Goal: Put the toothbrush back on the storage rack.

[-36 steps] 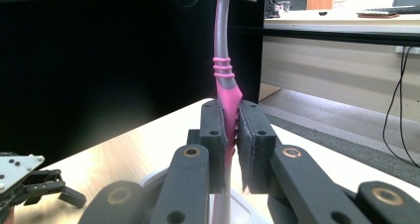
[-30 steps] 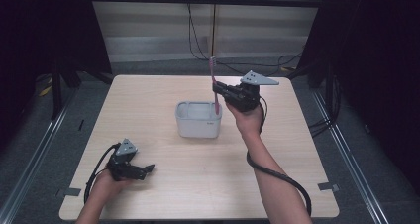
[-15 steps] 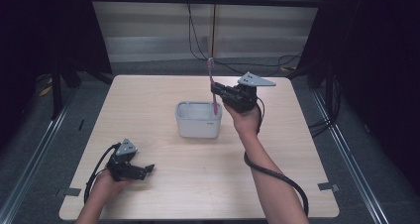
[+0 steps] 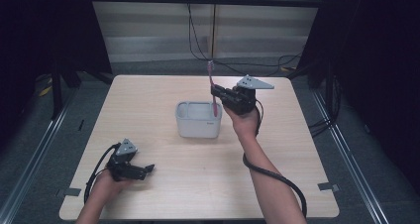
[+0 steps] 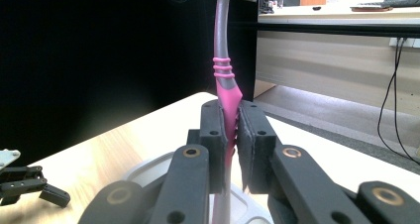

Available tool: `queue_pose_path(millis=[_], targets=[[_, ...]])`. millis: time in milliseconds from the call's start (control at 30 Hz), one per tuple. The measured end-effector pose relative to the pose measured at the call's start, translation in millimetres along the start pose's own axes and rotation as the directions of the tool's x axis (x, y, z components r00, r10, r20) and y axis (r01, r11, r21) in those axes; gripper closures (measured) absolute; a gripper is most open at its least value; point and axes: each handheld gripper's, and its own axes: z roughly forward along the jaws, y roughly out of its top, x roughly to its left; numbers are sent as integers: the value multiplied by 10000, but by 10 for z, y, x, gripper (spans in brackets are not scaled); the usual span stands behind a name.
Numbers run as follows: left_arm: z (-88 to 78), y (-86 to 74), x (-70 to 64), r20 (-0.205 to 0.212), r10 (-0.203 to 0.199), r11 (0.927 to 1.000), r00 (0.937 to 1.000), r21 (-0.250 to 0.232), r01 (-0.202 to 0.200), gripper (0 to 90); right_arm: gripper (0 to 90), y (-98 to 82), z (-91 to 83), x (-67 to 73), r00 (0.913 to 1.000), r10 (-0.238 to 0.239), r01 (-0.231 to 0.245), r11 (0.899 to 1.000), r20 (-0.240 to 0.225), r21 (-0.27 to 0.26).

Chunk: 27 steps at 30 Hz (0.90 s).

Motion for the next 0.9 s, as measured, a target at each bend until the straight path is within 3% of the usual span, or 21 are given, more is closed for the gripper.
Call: queue_pose_path(millis=[900], targets=[[1, 0, -1, -11, 9, 10000, 10000, -4, -9, 67, 824, -138, -9, -40, 9998, 149, -149, 9999, 148, 10]])
